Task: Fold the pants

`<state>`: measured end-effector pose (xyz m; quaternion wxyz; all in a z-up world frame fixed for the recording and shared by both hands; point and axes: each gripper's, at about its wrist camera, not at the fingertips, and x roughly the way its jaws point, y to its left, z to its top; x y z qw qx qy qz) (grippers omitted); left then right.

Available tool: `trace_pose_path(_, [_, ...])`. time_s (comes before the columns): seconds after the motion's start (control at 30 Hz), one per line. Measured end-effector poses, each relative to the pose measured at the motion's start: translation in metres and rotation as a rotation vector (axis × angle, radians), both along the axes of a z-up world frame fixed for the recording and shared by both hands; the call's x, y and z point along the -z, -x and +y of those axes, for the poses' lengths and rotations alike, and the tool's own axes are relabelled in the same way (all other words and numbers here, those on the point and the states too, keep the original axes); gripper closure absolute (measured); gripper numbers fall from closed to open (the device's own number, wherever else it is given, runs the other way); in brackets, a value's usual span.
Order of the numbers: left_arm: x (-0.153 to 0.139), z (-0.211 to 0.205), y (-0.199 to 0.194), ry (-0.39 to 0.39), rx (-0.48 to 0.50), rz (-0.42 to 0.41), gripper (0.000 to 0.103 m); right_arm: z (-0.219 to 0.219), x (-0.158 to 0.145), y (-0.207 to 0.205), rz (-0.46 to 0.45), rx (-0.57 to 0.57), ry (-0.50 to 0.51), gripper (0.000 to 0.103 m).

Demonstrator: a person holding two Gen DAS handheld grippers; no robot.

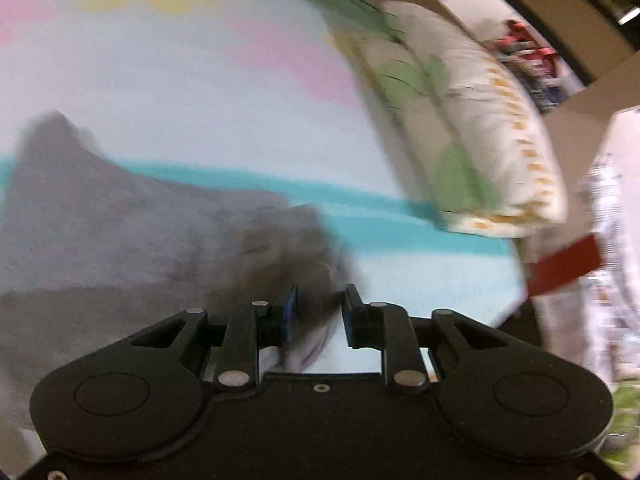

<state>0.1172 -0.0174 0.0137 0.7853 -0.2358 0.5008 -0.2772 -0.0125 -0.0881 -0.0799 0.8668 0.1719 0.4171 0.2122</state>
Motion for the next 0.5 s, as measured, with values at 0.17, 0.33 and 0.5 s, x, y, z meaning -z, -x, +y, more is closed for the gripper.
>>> trace_pose_path(0.17, [-0.027,0.011,-0.003,0.014,0.001,-0.073,0.076,-0.011,-0.006,0.007,0.050,0.034,0.009,0.094])
trace_pose_path(0.33, [-0.029,0.040,-0.010,0.002,-0.107,-0.096,0.076,-0.036,-0.010,0.009,0.212,0.098,0.110,0.095])
trace_pose_path(0.5, [-0.016,0.070,-0.014,-0.240,-0.220,-0.185,0.074,-0.071,-0.039,0.015,0.375,0.050,0.180,0.089])
